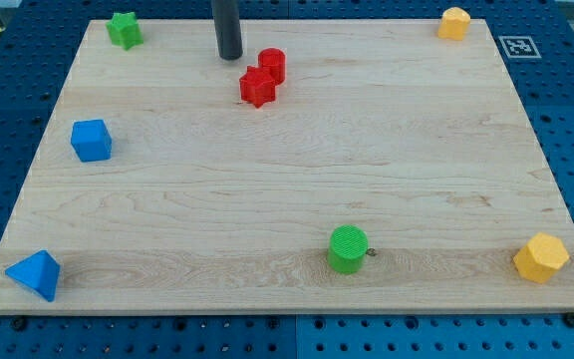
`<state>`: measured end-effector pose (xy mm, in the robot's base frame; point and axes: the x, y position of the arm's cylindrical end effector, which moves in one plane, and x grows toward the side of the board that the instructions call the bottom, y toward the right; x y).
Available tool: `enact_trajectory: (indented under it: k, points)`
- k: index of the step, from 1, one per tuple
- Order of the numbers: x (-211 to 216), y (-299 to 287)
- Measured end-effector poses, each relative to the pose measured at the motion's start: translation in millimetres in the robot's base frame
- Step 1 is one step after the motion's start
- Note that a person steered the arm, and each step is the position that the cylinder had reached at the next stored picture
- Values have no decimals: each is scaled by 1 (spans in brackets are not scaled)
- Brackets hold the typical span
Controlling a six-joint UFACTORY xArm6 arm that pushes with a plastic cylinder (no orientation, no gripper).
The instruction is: Keep the red circle into the red star
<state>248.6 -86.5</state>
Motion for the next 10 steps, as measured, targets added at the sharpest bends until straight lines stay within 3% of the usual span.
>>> enact_trajectory:
  k: [1, 2, 3, 7, 8, 10]
  points:
    - [-25, 24]
    - [-11, 82]
    - [28, 97]
    - [40, 79]
    - [24, 76]
    - [22, 37]
